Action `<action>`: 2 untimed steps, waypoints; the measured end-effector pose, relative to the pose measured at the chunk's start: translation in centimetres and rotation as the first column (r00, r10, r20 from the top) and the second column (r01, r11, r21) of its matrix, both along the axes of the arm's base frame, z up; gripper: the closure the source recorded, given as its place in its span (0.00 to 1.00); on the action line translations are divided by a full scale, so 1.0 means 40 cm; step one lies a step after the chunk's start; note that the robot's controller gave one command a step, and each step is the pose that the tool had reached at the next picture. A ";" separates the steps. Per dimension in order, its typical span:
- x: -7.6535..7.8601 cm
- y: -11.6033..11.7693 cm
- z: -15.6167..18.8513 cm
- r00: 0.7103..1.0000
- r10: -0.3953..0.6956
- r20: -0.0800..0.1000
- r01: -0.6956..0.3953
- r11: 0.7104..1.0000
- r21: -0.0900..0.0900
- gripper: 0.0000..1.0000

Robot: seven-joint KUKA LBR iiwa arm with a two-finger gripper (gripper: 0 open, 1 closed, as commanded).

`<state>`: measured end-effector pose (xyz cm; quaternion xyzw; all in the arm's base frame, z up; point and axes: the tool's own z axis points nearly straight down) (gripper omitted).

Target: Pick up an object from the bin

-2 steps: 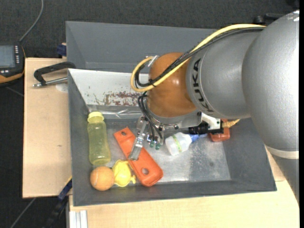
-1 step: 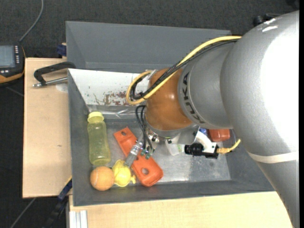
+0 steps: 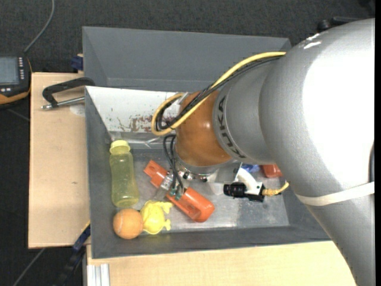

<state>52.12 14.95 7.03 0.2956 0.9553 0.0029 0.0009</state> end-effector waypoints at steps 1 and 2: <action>0.000 0.000 0.000 1.000 0.000 0.000 0.000 1.000 0.000 1.00; -0.002 -0.001 0.007 1.000 0.000 -0.002 0.000 1.000 -0.001 1.00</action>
Offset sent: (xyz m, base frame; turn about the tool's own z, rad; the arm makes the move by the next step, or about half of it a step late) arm -0.0001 0.0000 0.0578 0.0000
